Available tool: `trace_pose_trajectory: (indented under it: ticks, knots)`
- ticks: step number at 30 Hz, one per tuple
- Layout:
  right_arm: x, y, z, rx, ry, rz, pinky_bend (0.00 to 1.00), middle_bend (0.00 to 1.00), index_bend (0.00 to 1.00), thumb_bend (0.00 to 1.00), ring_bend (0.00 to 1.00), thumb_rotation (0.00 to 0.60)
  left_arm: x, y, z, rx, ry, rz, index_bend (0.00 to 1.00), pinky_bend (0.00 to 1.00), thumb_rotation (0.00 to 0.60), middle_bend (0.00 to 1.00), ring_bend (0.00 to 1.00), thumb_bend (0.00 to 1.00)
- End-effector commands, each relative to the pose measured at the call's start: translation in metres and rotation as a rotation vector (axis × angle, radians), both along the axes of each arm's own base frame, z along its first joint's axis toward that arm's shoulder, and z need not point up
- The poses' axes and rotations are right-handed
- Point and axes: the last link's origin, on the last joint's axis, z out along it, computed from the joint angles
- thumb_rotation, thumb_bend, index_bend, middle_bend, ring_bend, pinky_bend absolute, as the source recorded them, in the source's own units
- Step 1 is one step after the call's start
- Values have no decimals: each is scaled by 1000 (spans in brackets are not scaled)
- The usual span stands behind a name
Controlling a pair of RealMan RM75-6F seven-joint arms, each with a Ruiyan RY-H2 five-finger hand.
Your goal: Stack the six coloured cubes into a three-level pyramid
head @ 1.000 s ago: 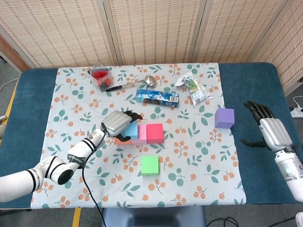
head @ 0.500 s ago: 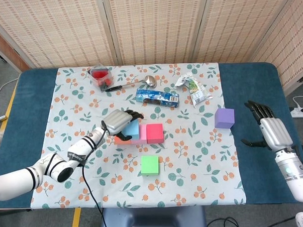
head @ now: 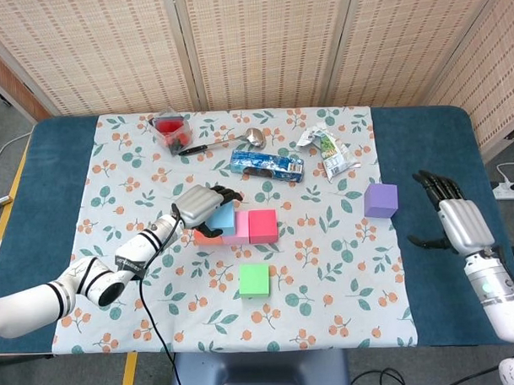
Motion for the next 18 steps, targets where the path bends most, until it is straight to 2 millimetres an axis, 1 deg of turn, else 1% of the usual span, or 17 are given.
trace_pose_trajectory:
  ticks: [1, 12, 18]
  knots:
    - [1, 0, 0, -1, 0, 0, 0, 9, 0, 40, 0, 600, -1, 1, 1, 1, -5, 1, 177, 427, 600, 171, 163, 312]
    - [2, -1, -1, -2, 1, -3, 0, 9, 0, 40, 0, 600, -5, 2, -1, -9, 4, -2, 178, 417, 600, 169, 159, 312]
    - [1, -1, -1, -3, 0, -6, 0, 9, 0, 40, 0, 600, -4, 1, -3, -19, 1, -3, 167, 409, 600, 155, 145, 313]
